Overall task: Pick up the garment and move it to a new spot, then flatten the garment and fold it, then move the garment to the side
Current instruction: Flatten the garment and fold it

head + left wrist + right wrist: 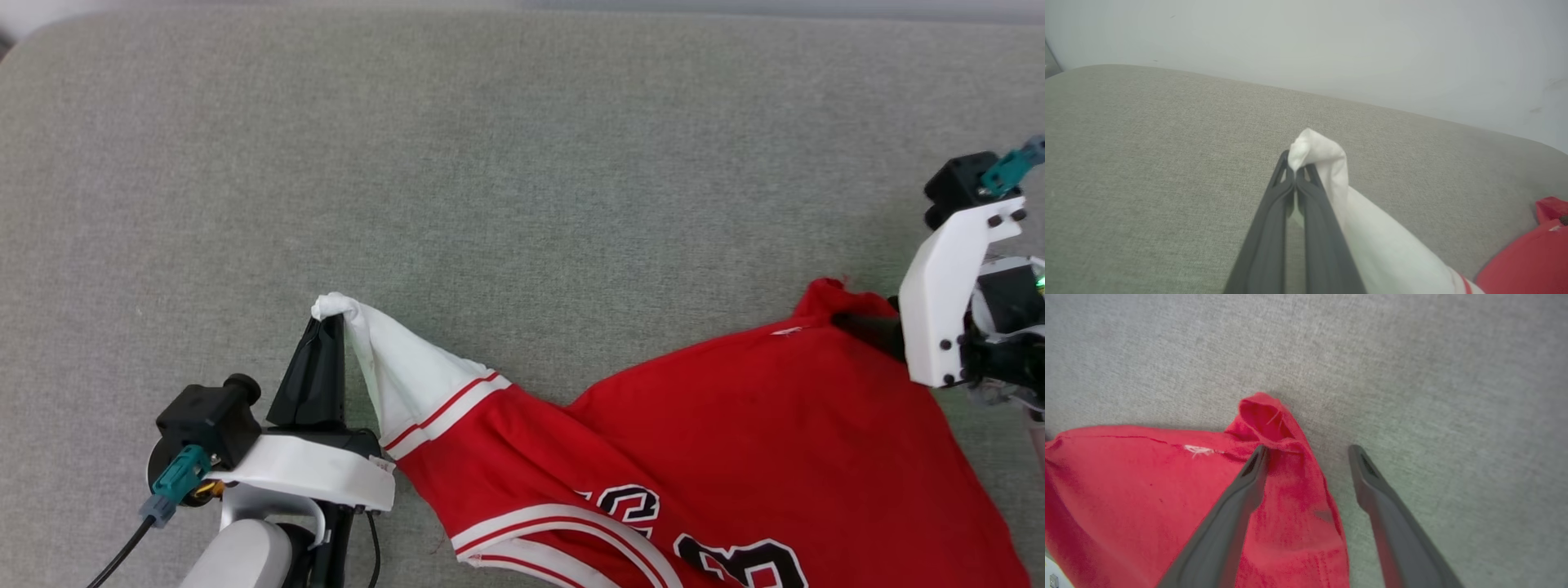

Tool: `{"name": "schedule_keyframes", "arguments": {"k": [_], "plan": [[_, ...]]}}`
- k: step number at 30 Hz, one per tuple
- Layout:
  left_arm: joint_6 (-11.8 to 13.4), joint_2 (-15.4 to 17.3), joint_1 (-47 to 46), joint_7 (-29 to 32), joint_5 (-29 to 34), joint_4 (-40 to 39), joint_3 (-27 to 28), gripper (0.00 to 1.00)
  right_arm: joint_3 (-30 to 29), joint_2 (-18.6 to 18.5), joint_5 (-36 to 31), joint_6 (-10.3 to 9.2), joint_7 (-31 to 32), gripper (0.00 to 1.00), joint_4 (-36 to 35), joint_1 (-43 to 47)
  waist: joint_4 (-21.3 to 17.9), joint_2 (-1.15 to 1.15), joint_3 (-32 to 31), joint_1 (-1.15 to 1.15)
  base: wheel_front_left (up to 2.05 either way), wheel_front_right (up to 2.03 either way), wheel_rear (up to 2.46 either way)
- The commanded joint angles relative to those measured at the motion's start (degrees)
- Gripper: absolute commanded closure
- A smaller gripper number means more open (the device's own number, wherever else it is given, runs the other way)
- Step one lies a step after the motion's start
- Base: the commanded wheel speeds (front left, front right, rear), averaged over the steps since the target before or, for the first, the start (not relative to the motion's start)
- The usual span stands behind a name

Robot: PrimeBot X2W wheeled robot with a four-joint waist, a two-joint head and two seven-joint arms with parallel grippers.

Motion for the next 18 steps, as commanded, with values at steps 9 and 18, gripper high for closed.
{"name": "schedule_keyframes", "arguments": {"k": [9, 18], "plan": [[-0.8, -0.9, -2.0, -0.8, 0.2, 1.4, -0.5, 1.0, 4.7, 1.4, 0.9, -0.01, 1.5, 1.0, 6.0, 1.5, 1.4, 0.0, 1.9, -0.01, 0.0, 0.0, 0.0], [-1.5, -0.1, -1.9, -0.7, -1.0, 3.2, 0.1, 1.0, 6.1, 0.2, 3.0, -0.01, -5.5, 1.0, 6.3, -1.0, 0.6, 0.0, -2.4, -0.01, 0.0, 0.0, 0.0]]}}
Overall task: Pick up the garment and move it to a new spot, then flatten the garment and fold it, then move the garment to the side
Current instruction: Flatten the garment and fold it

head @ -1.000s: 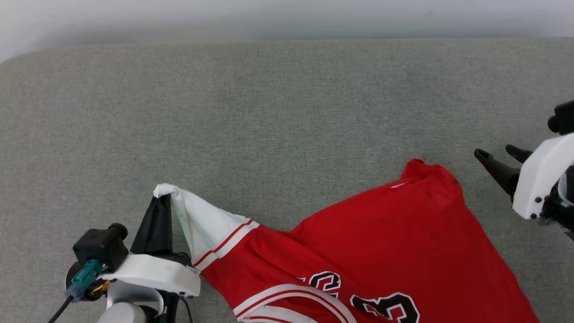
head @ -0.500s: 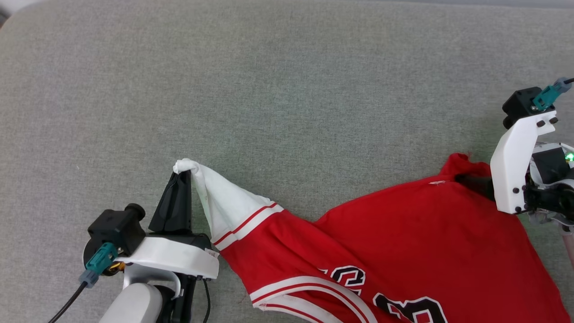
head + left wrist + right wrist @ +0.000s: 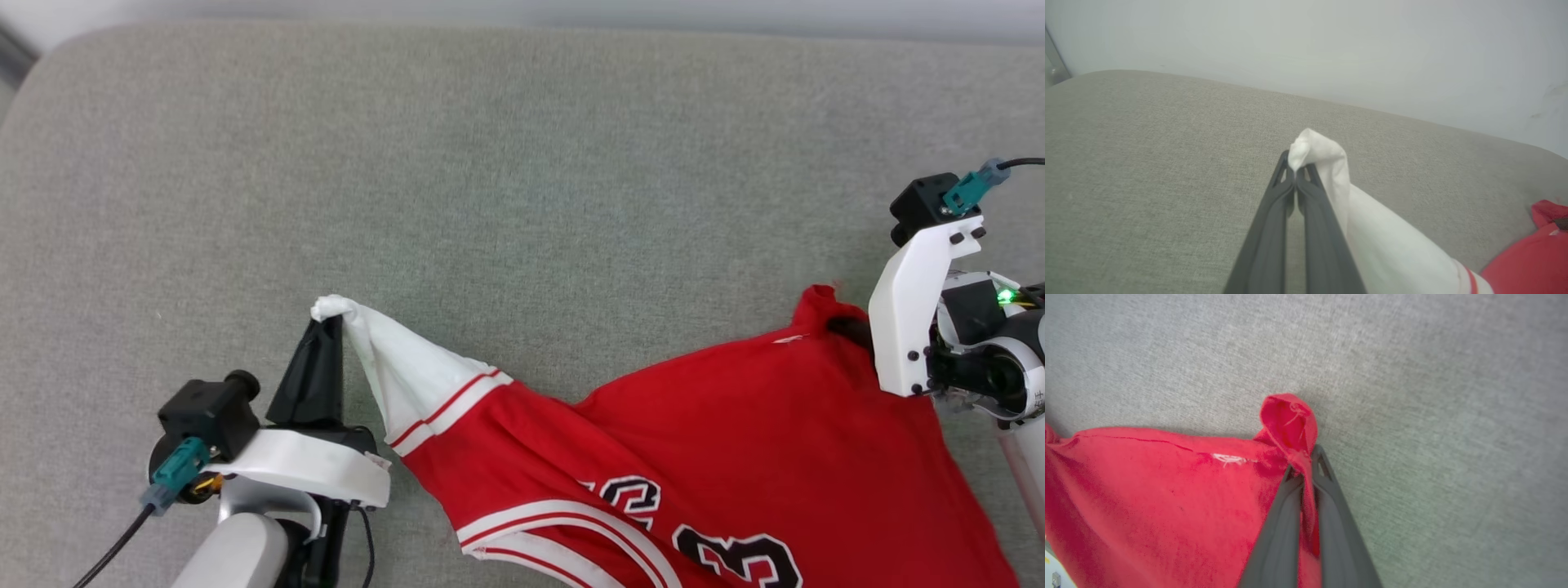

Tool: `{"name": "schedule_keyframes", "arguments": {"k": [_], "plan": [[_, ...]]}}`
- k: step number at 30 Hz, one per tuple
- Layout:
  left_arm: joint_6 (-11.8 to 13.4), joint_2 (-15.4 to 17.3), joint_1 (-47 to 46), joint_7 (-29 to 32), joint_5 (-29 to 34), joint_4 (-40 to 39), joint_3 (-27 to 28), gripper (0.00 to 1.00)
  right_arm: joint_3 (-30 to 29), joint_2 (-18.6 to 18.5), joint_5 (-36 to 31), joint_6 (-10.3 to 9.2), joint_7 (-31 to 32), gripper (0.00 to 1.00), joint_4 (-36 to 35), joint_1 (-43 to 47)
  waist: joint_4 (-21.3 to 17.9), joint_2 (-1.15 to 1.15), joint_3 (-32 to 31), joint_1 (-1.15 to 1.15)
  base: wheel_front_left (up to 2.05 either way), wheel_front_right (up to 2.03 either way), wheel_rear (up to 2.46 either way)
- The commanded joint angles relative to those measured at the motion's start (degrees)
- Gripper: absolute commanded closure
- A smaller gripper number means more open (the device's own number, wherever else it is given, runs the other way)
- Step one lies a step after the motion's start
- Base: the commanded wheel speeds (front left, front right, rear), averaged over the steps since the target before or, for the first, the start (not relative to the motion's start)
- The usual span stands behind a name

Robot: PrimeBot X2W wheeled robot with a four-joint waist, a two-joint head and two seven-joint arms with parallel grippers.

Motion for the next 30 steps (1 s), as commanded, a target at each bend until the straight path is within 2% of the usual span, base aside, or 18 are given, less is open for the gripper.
{"name": "schedule_keyframes", "arguments": {"k": [1, 9, 18, 24, 30], "plan": [[-0.2, 0.7, -0.6, -0.1, -0.4, 0.3, 0.5, 1.0, 0.3, -0.1, 0.5, 0.0, -1.7, 1.0, 0.2, 0.3, -0.7, 0.0, -2.3, -0.01, 0.0, 0.0, 0.0], [-2.2, 4.3, -4.4, 2.5, -1.1, 3.3, 1.9, 1.0, 0.0, -0.6, 0.2, 0.0, -10.6, 1.0, 2.5, 1.0, -3.1, 0.0, -10.7, -0.01, 0.0, 0.0, 0.0], [-5.8, 5.7, -17.5, 5.8, -2.2, 14.4, 3.0, 1.0, -0.9, 1.1, -3.0, -0.01, -20.3, 1.0, 7.4, -1.8, -6.0, 0.0, -18.2, -0.01, 0.0, 0.0, 0.0], [-7.9, 4.7, -28.0, 7.2, -2.1, 23.8, 2.6, 1.0, -1.1, 1.8, -5.1, -0.02, -24.3, 1.0, 11.0, -6.0, -7.2, 0.0, -18.6, -0.01, 0.0, 0.0, 0.0], [-10.0, 4.3, -39.2, 5.8, -0.6, 32.2, 2.2, 1.0, -1.3, 1.8, -6.8, -0.03, -29.1, 1.0, 13.0, -13.2, -8.3, 0.0, -14.9, -0.01, 0.0, 0.0, 0.0]]}}
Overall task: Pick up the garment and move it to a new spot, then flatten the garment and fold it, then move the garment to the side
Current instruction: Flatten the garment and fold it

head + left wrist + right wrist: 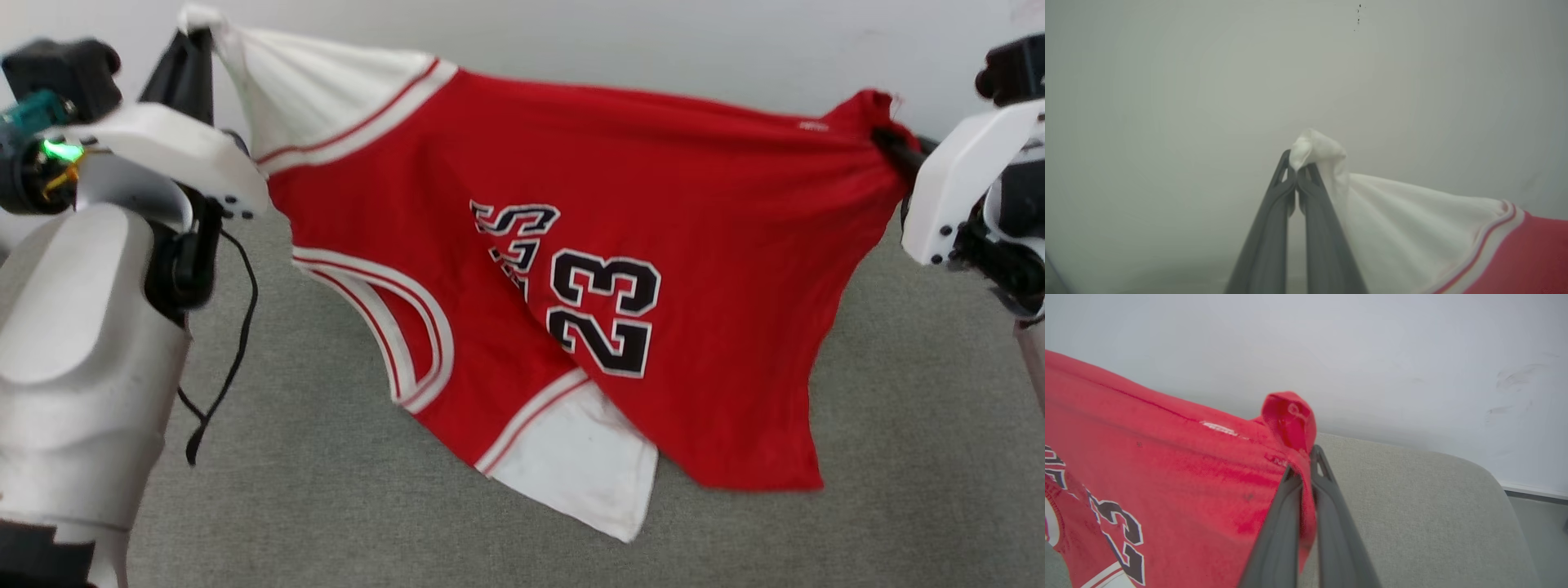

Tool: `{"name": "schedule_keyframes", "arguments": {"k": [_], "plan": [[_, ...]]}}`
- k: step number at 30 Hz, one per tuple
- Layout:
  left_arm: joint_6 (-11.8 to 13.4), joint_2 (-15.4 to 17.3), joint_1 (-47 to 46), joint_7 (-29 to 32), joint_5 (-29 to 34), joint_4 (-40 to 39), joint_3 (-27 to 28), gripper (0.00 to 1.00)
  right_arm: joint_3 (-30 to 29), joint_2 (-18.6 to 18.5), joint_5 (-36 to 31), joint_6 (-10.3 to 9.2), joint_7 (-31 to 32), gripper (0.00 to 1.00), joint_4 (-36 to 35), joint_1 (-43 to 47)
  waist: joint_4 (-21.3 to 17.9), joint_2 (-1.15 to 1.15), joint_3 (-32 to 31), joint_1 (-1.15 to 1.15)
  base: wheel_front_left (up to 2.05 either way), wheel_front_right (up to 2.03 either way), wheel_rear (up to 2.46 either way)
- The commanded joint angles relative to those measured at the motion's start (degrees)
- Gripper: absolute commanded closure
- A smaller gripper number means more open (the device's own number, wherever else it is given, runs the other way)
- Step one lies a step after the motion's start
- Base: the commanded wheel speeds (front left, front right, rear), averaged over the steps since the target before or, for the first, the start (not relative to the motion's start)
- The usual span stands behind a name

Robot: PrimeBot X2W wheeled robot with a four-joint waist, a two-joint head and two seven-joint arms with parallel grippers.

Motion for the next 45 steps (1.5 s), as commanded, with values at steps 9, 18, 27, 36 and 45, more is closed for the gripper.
{"name": "schedule_keyframes", "arguments": {"k": [9, 18, 27, 36, 45], "plan": [[-1.4, 0.6, -20.2, -3.9, 3.5, 7.0, 0.3, 1.0, 0.0, -0.6, -2.5, -0.07, -10.3, 1.0, 3.3, -16.3, -1.4, 0.0, 10.7, 0.01, 0.0, 0.0, 0.0], [-2.3, 2.3, -34.8, -5.3, 6.4, 8.7, -0.1, 1.0, 0.7, -0.3, -4.3, -0.07, -18.3, 1.0, 6.6, -29.7, -2.3, 0.0, 19.6, 0.01, 0.0, 0.0, 0.0], [-2.5, 2.3, -42.9, -5.1, 7.4, 10.2, -0.5, 1.0, 3.2, -0.4, -4.1, -0.07, -23.4, 1.0, 10.9, -39.4, -2.2, 0.0, 27.6, 0.01, 0.0, 0.0, 0.0], [-3.3, 0.9, -42.9, -6.2, 6.5, 15.1, -0.8, 1.0, 8.1, 2.2, -2.6, -0.06, -27.3, 1.0, 16.9, -43.2, -2.1, 0.0, 32.1, 0.01, 0.0, 0.0, 0.0], [-6.6, -2.5, -32.3, -8.1, 3.3, 23.2, 0.2, 1.0, 16.8, 3.7, 3.0, -0.05, -29.0, 1.0, 22.9, -36.4, -0.6, 0.0, 26.6, 0.01, 0.0, 0.0, 0.0]]}}
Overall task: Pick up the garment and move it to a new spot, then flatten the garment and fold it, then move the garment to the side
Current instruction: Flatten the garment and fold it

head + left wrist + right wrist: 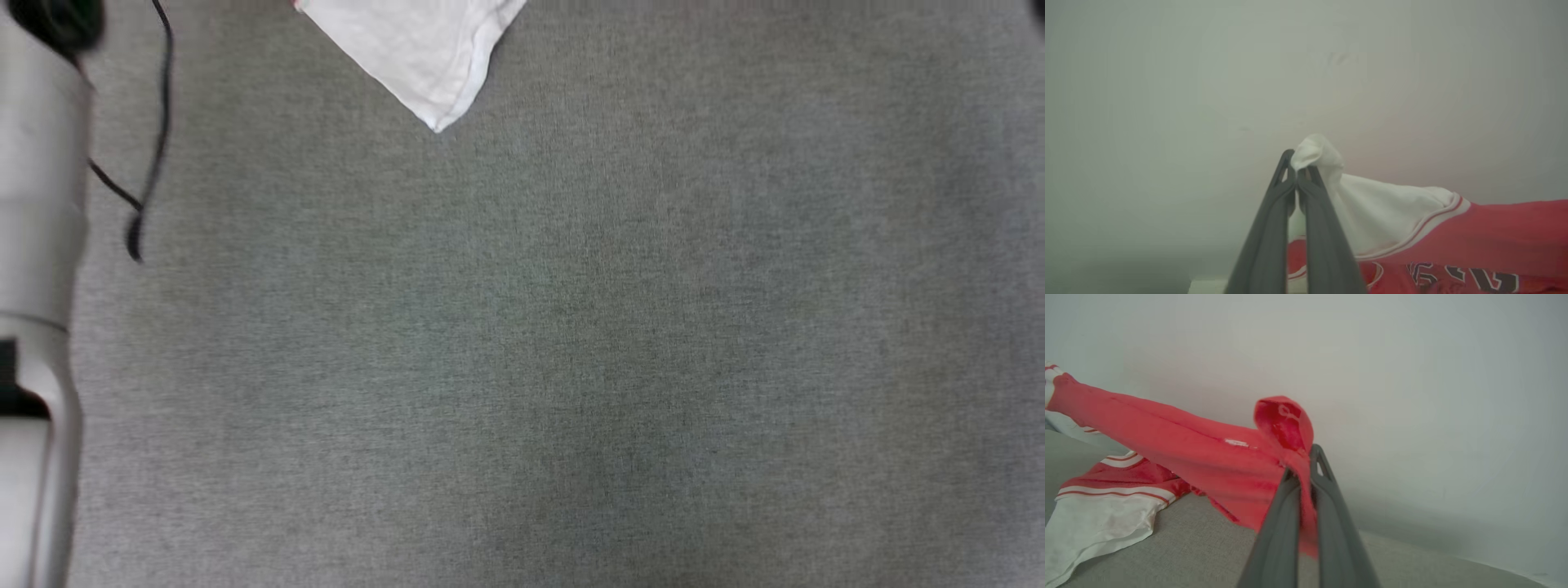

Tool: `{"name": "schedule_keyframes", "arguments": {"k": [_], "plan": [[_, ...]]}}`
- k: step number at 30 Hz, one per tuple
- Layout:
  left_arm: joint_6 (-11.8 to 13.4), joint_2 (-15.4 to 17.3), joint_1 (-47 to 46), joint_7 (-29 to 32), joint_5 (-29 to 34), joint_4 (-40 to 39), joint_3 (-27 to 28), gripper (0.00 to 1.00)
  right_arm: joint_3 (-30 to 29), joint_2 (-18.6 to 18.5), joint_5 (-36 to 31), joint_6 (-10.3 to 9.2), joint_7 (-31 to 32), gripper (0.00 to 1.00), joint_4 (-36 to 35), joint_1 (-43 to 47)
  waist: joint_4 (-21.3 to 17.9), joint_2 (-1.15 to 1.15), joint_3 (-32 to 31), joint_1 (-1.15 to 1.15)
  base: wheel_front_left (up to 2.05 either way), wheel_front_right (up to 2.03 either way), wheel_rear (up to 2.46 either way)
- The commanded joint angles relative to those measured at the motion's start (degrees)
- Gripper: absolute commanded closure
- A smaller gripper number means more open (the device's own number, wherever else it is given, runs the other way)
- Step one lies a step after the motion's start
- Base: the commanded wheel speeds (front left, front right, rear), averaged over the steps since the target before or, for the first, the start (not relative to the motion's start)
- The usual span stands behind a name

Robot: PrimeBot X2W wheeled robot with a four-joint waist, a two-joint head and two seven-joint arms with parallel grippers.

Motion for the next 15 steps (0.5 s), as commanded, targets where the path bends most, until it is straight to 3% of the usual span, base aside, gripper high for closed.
{"name": "schedule_keyframes", "arguments": {"k": [1, 9, 15], "plan": [[-0.5, -0.3, 3.1, -0.3, -0.4, 0.6, 0.3, 1.0, 1.2, -0.3, 1.4, -0.04, -0.5, 1.0, 0.5, 2.9, 0.8, 0.0, -3.4, -0.01, 0.0, 0.0, 0.0], [-2.2, -1.1, 24.6, -0.5, -3.5, -3.4, 6.0, 1.0, 8.7, -3.5, 8.8, -0.05, -2.8, 1.0, -1.7, 19.2, 2.4, 0.0, -15.0, -0.01, 0.0, 0.0, 0.0], [-0.9, -1.3, 43.5, -0.5, -2.1, -11.2, 9.9, 1.0, 11.5, -5.9, 14.0, -0.06, -3.2, 1.0, -4.6, 31.6, 3.2, 0.0, -22.0, -0.01, 0.0, 0.0, 0.0]]}}
